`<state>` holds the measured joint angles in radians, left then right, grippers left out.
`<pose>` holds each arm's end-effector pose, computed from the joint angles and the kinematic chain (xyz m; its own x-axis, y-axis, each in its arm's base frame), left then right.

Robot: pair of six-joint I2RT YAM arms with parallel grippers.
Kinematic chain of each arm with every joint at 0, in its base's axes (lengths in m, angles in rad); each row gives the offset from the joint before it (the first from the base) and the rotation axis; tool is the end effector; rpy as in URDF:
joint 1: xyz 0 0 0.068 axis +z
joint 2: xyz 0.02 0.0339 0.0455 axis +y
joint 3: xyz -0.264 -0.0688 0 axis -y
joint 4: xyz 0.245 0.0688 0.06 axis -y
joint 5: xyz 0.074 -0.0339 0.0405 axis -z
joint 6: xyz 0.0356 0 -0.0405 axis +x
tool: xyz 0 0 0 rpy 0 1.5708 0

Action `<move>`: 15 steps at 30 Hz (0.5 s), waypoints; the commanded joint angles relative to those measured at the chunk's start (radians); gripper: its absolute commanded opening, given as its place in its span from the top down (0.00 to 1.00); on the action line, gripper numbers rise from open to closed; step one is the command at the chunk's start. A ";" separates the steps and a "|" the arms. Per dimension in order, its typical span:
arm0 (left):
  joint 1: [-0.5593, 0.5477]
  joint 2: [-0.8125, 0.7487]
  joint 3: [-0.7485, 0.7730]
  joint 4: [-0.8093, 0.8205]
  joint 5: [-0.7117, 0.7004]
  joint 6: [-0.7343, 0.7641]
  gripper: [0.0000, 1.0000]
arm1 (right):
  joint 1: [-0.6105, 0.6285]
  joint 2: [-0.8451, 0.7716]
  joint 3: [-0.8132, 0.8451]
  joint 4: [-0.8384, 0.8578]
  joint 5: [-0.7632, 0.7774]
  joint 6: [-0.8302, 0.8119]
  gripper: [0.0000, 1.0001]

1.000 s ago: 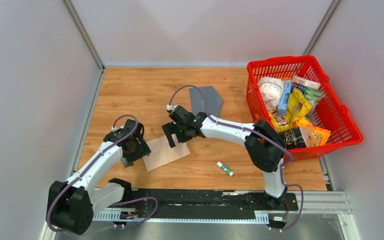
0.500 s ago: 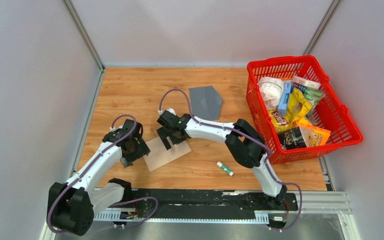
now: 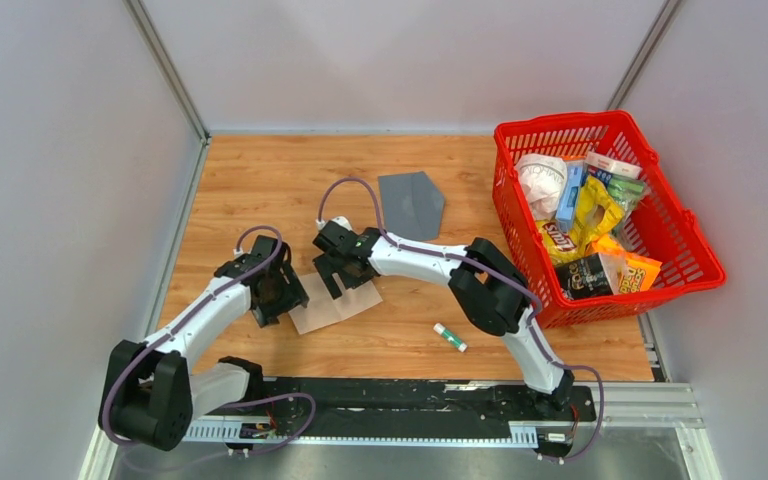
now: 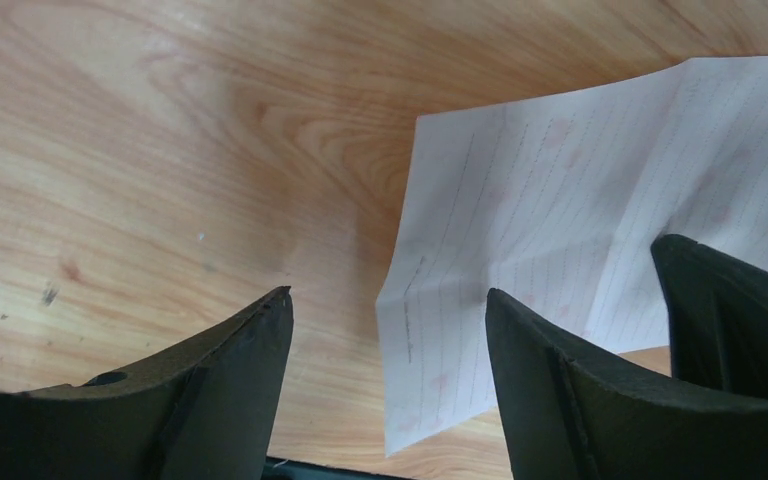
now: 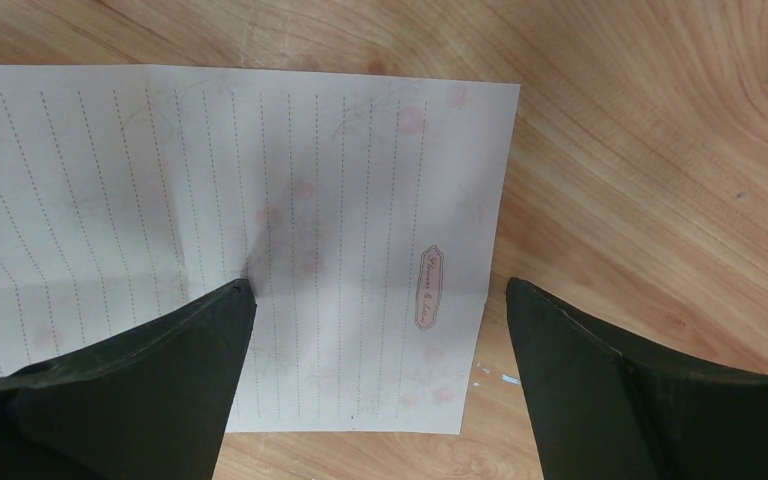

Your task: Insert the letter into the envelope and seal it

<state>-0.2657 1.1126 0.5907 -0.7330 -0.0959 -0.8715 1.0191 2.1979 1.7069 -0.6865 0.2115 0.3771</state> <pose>0.1741 -0.0438 0.1761 -0.7684 -0.5804 -0.2696 -0.5521 0.8143 -0.1792 0.2480 0.3887 0.1642 -0.7412 -0.5174 -0.4277 -0.5567 0.8298 -0.0392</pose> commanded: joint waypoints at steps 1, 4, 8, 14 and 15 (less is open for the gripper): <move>0.005 0.030 0.003 0.125 0.041 0.055 0.23 | -0.010 0.013 -0.039 -0.015 -0.004 0.008 0.00; 0.006 0.052 0.026 0.136 0.073 0.072 0.26 | -0.022 0.003 -0.044 -0.008 -0.041 0.016 0.00; 0.005 0.058 0.029 0.155 0.087 0.074 0.32 | -0.048 -0.017 -0.062 0.018 -0.122 0.032 0.00; 0.005 0.047 0.069 0.123 0.082 0.092 0.61 | -0.060 -0.046 -0.067 0.022 -0.188 0.055 0.00; 0.005 0.043 0.090 0.112 0.072 0.097 0.62 | -0.063 -0.053 -0.066 0.028 -0.195 0.062 0.00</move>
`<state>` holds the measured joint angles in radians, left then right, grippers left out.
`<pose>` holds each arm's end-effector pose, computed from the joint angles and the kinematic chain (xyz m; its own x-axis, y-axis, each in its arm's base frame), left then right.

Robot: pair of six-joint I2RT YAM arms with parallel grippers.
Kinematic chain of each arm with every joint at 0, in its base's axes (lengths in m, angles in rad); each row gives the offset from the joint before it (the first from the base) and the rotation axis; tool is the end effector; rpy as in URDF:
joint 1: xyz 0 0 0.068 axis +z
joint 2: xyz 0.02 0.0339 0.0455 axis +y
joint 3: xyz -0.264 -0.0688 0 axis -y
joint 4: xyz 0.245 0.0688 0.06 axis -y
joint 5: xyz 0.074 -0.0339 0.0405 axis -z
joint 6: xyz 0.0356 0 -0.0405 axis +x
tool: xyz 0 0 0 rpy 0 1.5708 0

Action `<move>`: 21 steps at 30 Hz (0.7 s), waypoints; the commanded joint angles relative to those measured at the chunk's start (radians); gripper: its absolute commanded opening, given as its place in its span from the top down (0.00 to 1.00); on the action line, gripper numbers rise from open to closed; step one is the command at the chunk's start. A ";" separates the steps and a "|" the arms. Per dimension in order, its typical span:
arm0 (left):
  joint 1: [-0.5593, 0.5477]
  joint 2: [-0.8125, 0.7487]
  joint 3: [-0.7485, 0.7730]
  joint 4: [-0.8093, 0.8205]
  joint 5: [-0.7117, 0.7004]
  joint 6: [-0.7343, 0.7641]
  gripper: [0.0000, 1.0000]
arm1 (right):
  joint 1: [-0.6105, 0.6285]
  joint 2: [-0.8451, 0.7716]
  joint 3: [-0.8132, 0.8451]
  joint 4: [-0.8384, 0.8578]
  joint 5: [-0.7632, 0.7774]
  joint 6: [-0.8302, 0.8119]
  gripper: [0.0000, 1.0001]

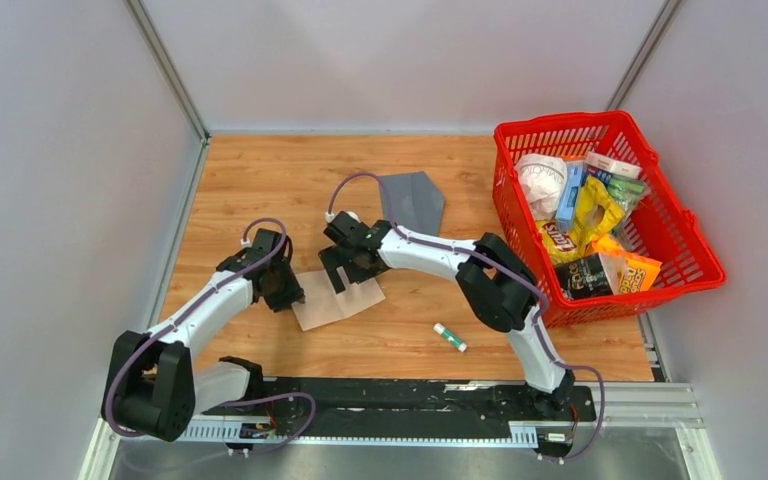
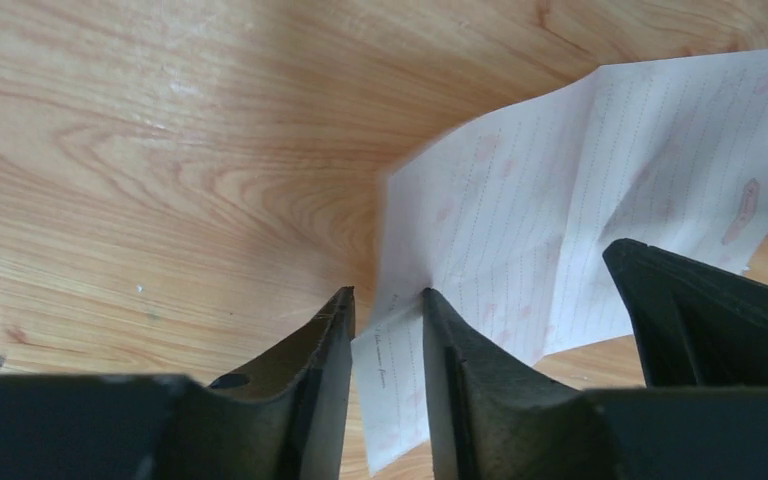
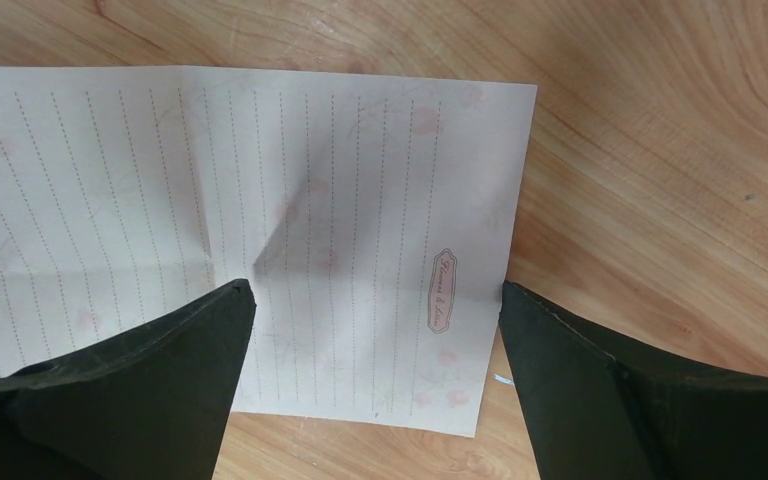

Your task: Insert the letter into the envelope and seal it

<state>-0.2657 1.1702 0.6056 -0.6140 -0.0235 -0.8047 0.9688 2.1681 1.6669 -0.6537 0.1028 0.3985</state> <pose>0.1913 -0.0512 0.1749 -0.8011 -0.5286 -0.2806 -0.4665 0.8453 -0.2604 0.2615 0.3741 0.1666 -0.7865 -0.4630 -0.4088 -0.5330 0.8432 0.0703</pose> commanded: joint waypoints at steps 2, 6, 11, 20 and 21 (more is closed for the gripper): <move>0.005 -0.020 0.115 -0.049 -0.019 0.053 0.65 | -0.015 -0.039 -0.027 -0.003 -0.118 0.048 0.00; 0.005 -0.027 0.198 -0.141 -0.067 0.123 0.69 | -0.019 -0.054 -0.029 -0.003 -0.127 0.066 0.00; 0.005 0.006 0.293 -0.246 -0.092 0.216 0.74 | -0.041 -0.080 -0.050 0.015 -0.138 0.095 0.00; 0.005 0.052 0.355 -0.308 -0.145 0.251 0.62 | -0.074 -0.091 -0.101 0.069 -0.189 0.152 0.02; 0.006 0.043 0.341 -0.309 -0.194 0.245 0.54 | -0.076 -0.090 -0.101 0.068 -0.184 0.157 0.04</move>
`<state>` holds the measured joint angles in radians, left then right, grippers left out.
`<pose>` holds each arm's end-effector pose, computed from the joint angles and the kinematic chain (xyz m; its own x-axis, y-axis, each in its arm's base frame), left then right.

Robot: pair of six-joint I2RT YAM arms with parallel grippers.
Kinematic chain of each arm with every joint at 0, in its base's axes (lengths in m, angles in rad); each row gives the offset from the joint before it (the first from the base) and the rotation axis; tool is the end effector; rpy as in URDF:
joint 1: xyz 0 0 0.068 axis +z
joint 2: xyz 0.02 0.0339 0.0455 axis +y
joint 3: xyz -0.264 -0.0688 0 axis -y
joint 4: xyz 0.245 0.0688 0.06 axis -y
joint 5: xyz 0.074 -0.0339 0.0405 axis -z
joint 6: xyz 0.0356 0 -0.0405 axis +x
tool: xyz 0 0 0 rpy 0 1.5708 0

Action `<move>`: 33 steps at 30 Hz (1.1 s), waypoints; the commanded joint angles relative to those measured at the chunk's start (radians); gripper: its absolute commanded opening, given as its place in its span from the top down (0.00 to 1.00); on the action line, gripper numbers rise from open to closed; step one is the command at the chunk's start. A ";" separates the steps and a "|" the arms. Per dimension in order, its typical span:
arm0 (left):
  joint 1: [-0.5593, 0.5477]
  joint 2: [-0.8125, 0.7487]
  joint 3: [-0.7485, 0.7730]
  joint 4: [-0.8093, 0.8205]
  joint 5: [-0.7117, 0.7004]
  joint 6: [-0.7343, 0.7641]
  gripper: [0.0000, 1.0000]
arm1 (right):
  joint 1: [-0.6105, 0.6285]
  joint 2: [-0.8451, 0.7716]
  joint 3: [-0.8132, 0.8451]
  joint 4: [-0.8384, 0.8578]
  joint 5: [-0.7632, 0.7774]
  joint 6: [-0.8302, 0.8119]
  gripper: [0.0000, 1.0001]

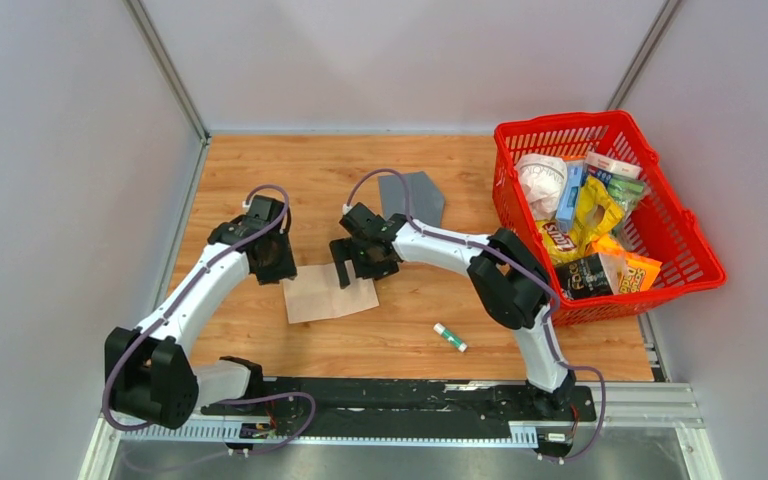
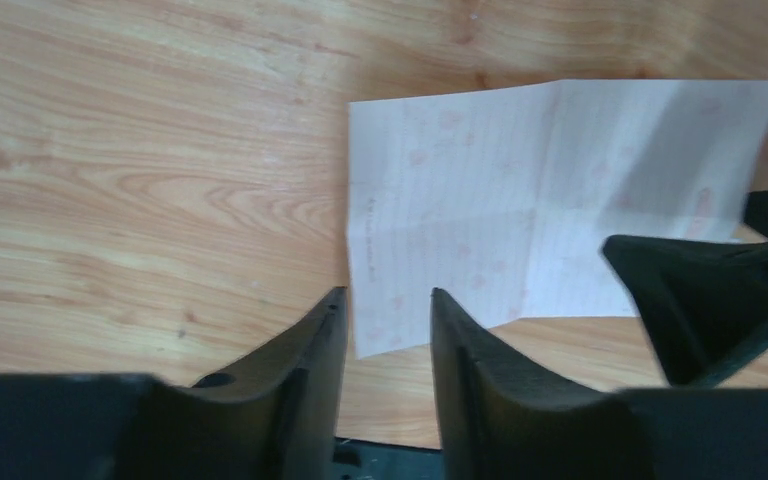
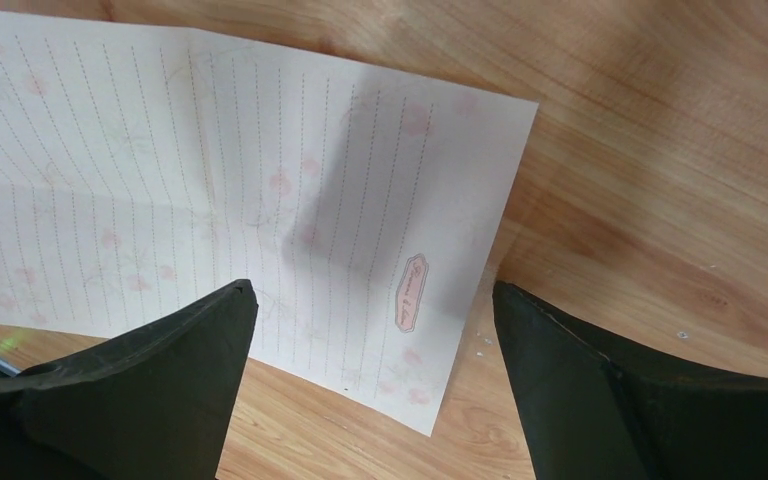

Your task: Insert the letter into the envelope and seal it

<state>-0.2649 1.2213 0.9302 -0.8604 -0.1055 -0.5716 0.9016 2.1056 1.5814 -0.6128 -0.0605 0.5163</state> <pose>0.2191 -0.0556 0.2488 -0.8599 -0.3242 -0.3944 -0.2927 0.9460 -0.1393 0.2730 0.3486 0.1706 -0.8838 -0.3231 -0.3384 -0.4167 0.8725 0.2552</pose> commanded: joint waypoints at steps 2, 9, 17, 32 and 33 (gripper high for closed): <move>0.013 -0.026 -0.025 -0.040 -0.134 -0.011 0.46 | -0.013 -0.016 -0.012 0.016 -0.007 0.050 0.06; 0.055 -0.026 -0.166 0.127 -0.022 -0.042 0.41 | -0.015 0.001 0.005 -0.051 0.119 0.044 0.12; 0.073 -0.005 -0.266 0.300 0.099 -0.037 0.39 | -0.024 -0.010 -0.015 -0.050 0.117 0.044 0.14; 0.075 0.017 -0.208 0.328 0.227 -0.053 0.48 | -0.073 -0.019 -0.069 0.062 -0.134 0.099 0.12; 0.073 0.015 -0.202 0.313 0.231 -0.051 0.48 | -0.084 -0.024 -0.087 0.083 -0.150 0.111 0.12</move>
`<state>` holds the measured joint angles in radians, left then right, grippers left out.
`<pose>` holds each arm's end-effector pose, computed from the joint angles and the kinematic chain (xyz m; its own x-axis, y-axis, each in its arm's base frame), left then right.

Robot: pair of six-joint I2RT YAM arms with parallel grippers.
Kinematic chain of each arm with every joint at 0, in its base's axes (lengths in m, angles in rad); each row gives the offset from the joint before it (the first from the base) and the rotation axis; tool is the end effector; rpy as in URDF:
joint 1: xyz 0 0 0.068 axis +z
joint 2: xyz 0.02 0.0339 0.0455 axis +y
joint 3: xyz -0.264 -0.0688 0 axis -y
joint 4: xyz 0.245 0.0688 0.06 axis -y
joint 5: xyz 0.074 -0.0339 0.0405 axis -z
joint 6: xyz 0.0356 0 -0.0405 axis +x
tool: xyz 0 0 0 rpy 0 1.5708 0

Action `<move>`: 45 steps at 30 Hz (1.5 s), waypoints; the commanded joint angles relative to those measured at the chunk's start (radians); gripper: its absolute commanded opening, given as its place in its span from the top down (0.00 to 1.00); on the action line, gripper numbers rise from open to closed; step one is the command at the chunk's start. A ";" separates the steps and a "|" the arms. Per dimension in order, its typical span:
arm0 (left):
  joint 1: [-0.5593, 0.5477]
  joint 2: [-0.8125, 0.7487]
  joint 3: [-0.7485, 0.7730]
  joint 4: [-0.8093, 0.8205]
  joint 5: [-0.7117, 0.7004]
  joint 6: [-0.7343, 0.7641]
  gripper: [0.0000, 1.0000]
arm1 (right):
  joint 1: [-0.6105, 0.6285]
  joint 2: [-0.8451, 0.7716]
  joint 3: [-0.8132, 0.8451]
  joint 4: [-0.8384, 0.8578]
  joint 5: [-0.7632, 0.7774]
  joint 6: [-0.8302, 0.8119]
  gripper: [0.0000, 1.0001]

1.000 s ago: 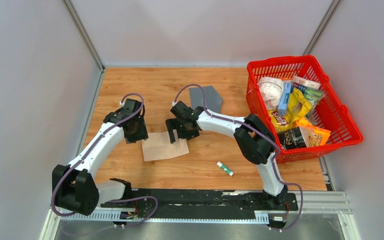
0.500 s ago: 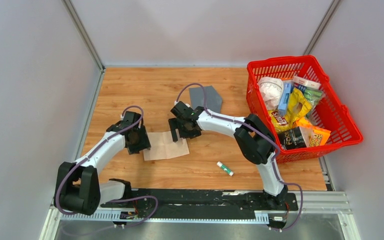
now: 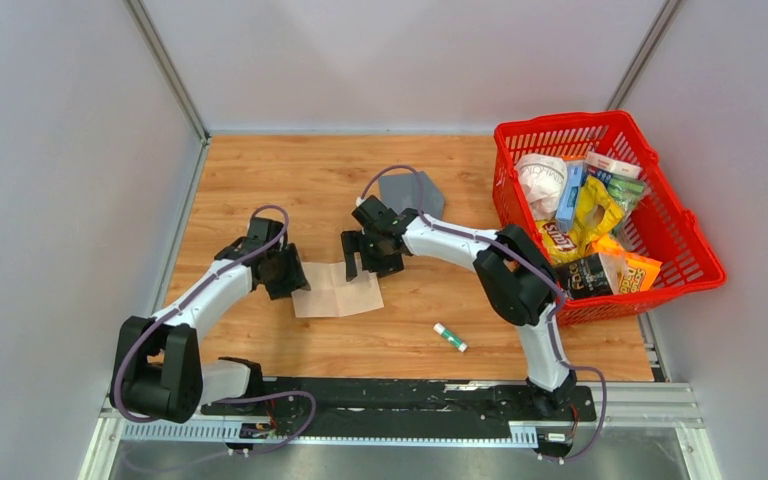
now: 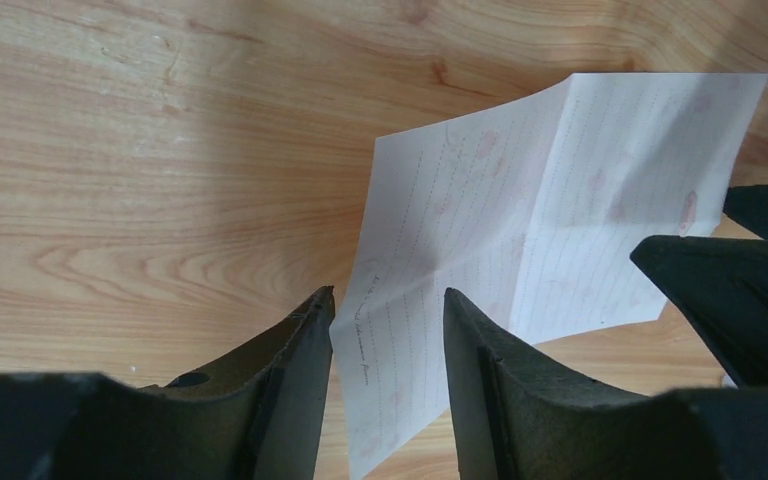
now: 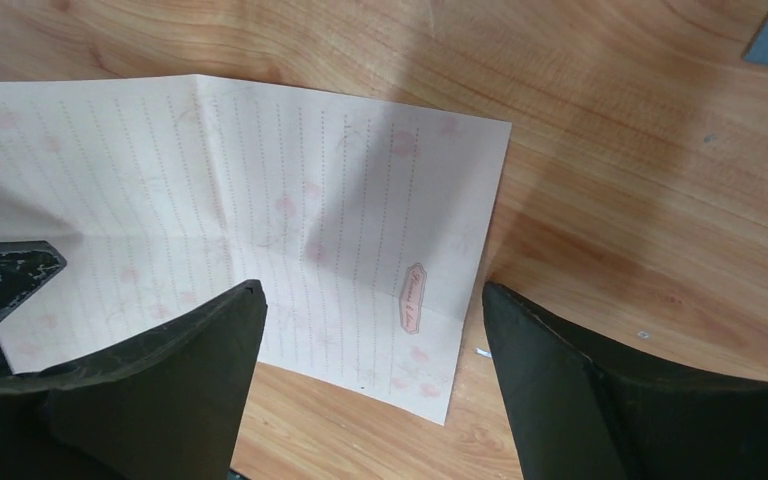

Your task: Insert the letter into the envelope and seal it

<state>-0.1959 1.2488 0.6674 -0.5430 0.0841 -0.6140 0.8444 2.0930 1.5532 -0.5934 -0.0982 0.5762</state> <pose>0.2166 -0.0460 0.1808 -0.8554 -0.4156 -0.3092 -0.3221 0.8943 -0.3107 0.2890 0.3305 0.1687 -0.9248 -0.2246 -0.3070 -0.3192 0.8971 0.3053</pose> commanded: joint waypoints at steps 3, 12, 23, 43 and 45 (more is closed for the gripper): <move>0.004 -0.015 0.106 -0.034 0.060 -0.006 0.50 | -0.047 -0.019 -0.082 0.081 -0.135 0.073 0.13; -0.003 0.007 0.166 -0.028 0.135 -0.009 0.50 | -0.048 -0.007 -0.074 0.060 -0.112 0.090 0.22; -0.126 0.070 0.178 0.080 0.161 -0.058 0.51 | -0.050 0.012 -0.059 0.017 -0.055 0.088 0.26; -0.304 0.222 0.193 0.255 0.177 -0.099 0.52 | -0.149 -0.099 -0.292 0.174 -0.113 0.174 0.30; -0.306 0.222 0.184 0.265 0.178 -0.102 0.52 | -0.171 -0.129 -0.335 0.214 -0.133 0.191 0.30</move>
<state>-0.4953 1.4715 0.8627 -0.3553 0.2424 -0.6960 0.7238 1.9835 1.3266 -0.4129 -0.2131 0.7292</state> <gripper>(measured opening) 0.486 0.698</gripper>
